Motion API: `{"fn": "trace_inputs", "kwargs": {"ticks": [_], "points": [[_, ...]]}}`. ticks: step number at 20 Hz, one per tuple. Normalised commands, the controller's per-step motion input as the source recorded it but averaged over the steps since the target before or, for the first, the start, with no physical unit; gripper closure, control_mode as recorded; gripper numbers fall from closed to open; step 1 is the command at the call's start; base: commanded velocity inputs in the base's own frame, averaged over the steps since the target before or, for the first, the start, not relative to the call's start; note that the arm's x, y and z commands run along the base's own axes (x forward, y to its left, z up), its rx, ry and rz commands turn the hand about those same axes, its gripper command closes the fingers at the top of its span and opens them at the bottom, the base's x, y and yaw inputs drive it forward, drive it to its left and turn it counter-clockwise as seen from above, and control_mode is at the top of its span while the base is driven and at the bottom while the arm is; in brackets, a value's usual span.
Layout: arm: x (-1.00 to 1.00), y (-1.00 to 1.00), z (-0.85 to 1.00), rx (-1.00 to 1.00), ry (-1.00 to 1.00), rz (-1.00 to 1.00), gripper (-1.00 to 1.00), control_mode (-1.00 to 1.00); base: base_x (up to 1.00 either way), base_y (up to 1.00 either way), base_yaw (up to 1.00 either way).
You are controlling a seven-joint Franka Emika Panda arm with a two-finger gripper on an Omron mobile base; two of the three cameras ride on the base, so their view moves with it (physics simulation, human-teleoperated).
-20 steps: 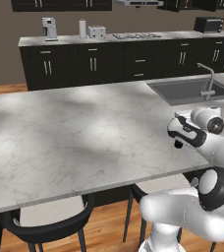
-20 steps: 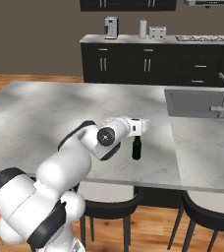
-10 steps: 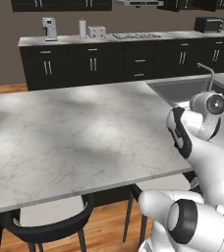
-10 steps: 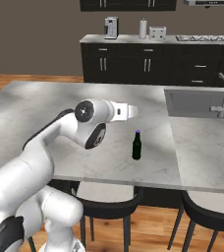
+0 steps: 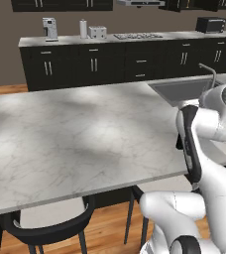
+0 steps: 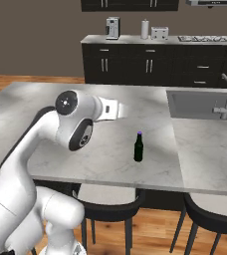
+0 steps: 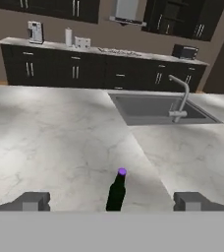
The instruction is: Get the candle and the beer from the cabinet and move them to the dining counter.
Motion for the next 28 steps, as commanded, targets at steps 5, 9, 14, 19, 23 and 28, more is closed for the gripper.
{"fn": "trace_inputs", "kwargs": {"ticks": [5,9,14,19,23,28], "points": [[-0.73,0.43,0.21,0.09,-0.01,0.00,-1.00,-1.00,0.00,0.00,0.00],[-0.58,0.37,0.30,0.03,0.00,0.00,-1.00,-1.00,0.00,0.00,0.00],[-0.56,0.24,0.35,0.00,0.01,0.00,-1.00,-1.00,0.00,0.00,0.00],[-0.63,0.07,0.41,0.00,0.07,0.00,-1.00,-1.00,0.00,0.00,0.00],[-0.67,0.00,0.33,0.00,0.09,0.00,-1.00,-1.00,0.00,0.00,0.00],[-0.58,0.00,0.29,0.00,0.10,0.00,-1.00,-1.00,0.00,0.00,0.00]]}}
